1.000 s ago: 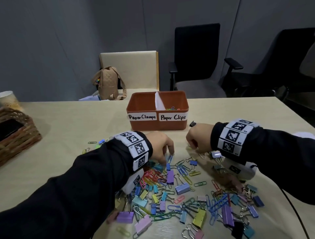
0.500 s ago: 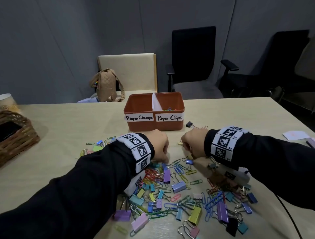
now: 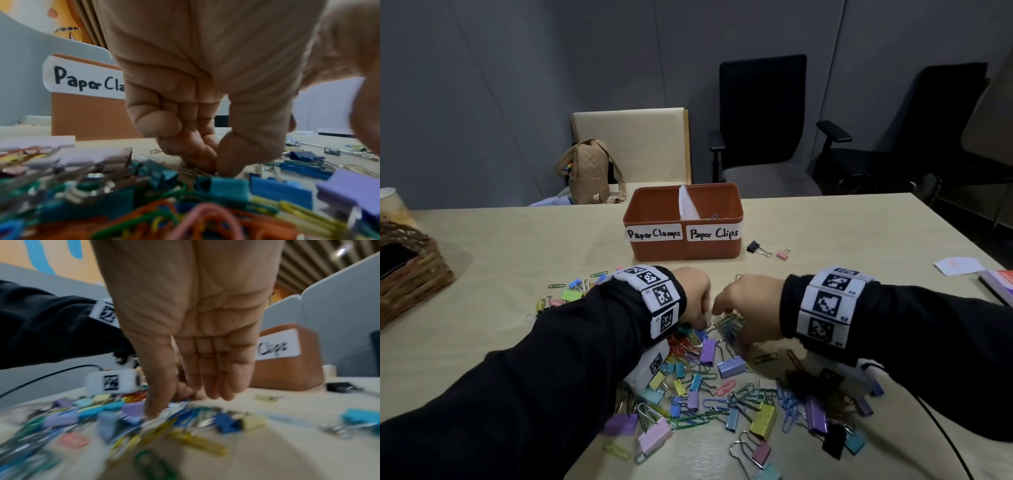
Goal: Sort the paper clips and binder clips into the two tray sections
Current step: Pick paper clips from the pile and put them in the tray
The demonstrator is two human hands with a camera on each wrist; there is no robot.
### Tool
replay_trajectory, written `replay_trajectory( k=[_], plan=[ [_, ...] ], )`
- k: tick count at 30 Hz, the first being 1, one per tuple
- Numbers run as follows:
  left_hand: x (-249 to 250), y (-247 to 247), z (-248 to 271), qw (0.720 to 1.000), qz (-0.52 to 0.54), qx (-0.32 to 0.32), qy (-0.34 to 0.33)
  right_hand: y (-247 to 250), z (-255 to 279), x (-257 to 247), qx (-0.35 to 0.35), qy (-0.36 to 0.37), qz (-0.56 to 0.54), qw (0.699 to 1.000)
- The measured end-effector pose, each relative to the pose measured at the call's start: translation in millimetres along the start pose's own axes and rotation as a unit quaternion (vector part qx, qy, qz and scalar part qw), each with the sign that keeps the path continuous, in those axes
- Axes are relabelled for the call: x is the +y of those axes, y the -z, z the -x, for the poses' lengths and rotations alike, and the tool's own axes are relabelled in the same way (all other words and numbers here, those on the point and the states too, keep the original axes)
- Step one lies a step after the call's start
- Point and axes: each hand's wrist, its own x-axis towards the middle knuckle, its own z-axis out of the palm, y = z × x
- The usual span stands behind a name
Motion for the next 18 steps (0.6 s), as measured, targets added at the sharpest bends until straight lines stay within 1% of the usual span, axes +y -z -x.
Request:
replay_trajectory(
  k=[1,3,8,11,15,18],
  plan=[
    [1,0,1,1.000,-0.002,-0.002,0.002,-2,-1,-6,-0.016,0.008,0.034,0.999],
    [1,0,1,1.000,-0.005,-0.001,0.003,-3,-4,-12,-0.025,0.013,0.068,0.997],
    [2,0,3,1.000,0.002,-0.015,-0.005,-2,-2,-13,-0.031,0.016,0.096,0.995],
    [2,0,4,1.000,-0.010,-0.026,-0.012,-5,0,-14,-0.016,0.008,0.085,0.996],
    [-2,-1,6,0.999,0.007,0.002,-0.037,-8,2,-17,-0.009,0.001,0.069,0.998],
    [-7,4,9,0.996,0.052,0.041,-0.056,-11,0,-20,-0.011,-0.005,0.058,0.998]
  ],
)
